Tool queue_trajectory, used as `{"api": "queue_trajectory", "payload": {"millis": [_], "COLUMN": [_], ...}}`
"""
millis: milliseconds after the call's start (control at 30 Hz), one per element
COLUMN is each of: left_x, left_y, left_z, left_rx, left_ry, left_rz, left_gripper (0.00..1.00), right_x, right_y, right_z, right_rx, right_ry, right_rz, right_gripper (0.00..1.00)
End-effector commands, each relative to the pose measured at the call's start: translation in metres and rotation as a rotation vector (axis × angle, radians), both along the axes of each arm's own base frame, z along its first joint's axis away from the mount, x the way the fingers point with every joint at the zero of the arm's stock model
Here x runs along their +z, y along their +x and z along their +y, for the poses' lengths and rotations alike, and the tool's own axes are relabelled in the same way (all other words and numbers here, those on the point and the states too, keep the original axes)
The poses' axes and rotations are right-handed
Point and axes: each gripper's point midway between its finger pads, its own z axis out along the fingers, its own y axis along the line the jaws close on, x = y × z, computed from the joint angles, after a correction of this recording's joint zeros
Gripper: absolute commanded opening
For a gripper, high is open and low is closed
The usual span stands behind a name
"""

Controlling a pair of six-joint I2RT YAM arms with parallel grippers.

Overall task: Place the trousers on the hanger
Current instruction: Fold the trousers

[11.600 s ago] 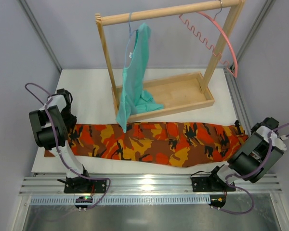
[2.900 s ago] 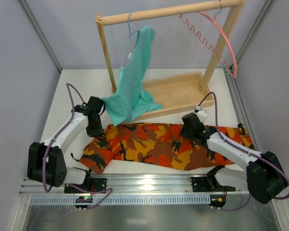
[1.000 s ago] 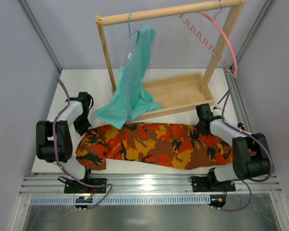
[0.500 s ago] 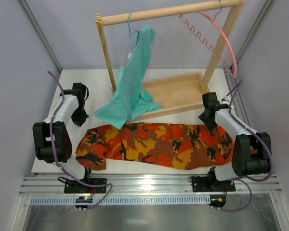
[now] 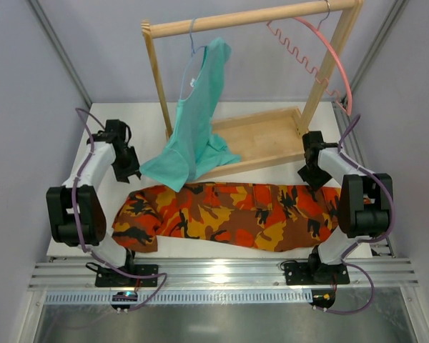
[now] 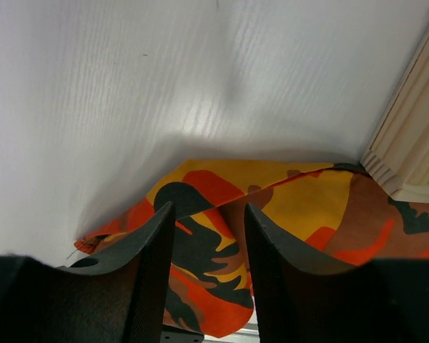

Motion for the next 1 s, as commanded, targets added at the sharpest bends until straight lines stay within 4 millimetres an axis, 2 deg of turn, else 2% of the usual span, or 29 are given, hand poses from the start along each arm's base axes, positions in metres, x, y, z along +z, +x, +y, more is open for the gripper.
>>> {"api": "queue_trajectory", "payload": {"millis": [0, 33, 67, 133, 167, 300, 467, 500, 567, 833, 967], "left_x": [-0.005, -0.009, -0.012, -0.018, -0.02, -0.023, -0.039, -0.04, -0.042, -0.051, -0.052], "left_y": [0.004, 0.001, -0.001, 0.001, 0.002, 0.012, 0.018, 0.019, 0.021, 0.018, 0.02], "left_z": [-0.012, -0.013, -0.026, -0.031, -0.034, -0.054, -0.054, -0.054, -0.056, -0.044, -0.042], "left_rx": [-0.112, -0.124, -0.181, -0.202, -0.211, -0.275, -0.296, -0.298, -0.311, -0.331, -0.331], "left_ry": [-0.042, -0.042, -0.039, -0.035, -0.038, -0.056, -0.006, -0.005, -0.014, 0.049, 0.059], "left_rz": [-0.013, 0.002, 0.009, 0.014, 0.011, -0.024, -0.001, 0.0, -0.006, 0.033, 0.033], "left_gripper": [0.43, 0.43, 0.43, 0.43, 0.43, 0.45, 0.45, 0.42, 0.37, 0.36, 0.3], "right_x": [0.009, 0.007, 0.004, 0.002, 0.0, -0.003, -0.005, -0.005, -0.006, -0.004, -0.002], "right_y": [0.01, 0.009, 0.008, 0.008, 0.007, 0.009, 0.008, 0.008, 0.008, 0.009, 0.007], "right_z": [-0.003, -0.003, -0.003, -0.001, -0.007, -0.007, -0.008, -0.009, -0.01, -0.013, -0.015], "right_rx": [-0.004, -0.002, 0.0, 0.005, -0.013, 0.002, 0.01, 0.012, 0.021, 0.019, 0.011], "right_ry": [-0.006, -0.002, -0.001, 0.009, 0.011, 0.023, 0.019, 0.017, 0.012, 0.016, 0.011], "right_rz": [-0.033, -0.028, -0.023, -0.027, -0.021, -0.028, -0.027, -0.027, -0.021, -0.027, -0.019], "right_gripper": [0.52, 0.52, 0.52, 0.52, 0.52, 0.52, 0.51, 0.52, 0.51, 0.51, 0.51]}}
